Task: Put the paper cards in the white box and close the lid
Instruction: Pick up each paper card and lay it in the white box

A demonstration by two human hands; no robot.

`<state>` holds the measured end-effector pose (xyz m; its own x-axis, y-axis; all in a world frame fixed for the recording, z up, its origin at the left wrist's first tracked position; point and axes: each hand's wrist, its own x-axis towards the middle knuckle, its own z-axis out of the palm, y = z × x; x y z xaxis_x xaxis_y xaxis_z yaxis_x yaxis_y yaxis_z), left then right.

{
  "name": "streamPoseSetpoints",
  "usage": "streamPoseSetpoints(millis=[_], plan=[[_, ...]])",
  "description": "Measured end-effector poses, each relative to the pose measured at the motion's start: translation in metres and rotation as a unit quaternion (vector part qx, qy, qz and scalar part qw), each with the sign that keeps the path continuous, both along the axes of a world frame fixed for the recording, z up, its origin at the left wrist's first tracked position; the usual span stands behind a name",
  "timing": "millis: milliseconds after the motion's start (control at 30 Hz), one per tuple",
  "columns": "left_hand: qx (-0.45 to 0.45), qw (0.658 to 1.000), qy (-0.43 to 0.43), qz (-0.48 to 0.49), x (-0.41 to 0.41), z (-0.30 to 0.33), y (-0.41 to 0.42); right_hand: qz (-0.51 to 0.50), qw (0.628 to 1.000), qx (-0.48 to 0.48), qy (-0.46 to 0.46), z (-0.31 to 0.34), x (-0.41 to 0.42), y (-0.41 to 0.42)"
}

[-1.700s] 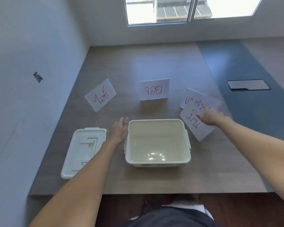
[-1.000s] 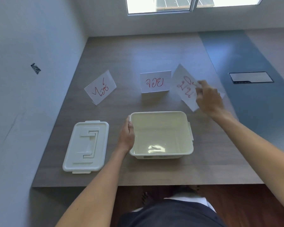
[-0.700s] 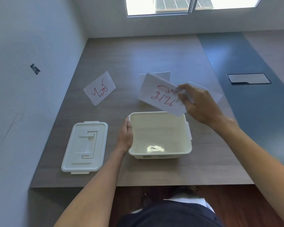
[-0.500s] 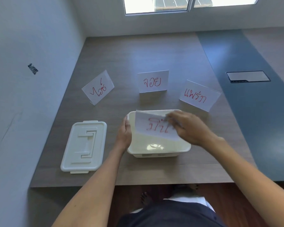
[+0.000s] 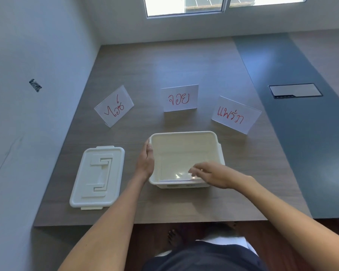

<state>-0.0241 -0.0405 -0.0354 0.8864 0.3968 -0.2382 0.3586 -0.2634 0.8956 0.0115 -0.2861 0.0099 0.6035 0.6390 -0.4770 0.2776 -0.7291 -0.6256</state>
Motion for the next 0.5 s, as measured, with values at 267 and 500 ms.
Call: streamPoseSetpoints(millis=[267,500], plan=[[0.003,1.0,0.013,0.004,-0.001,0.005,-0.002,-0.203,0.949,0.135,-0.203,0.032,0.105,-0.032],[0.005,1.0,0.026,0.003,-0.002,0.011,-0.005,-0.327,0.9,-0.054,-0.282,-0.002,0.195,-0.09]])
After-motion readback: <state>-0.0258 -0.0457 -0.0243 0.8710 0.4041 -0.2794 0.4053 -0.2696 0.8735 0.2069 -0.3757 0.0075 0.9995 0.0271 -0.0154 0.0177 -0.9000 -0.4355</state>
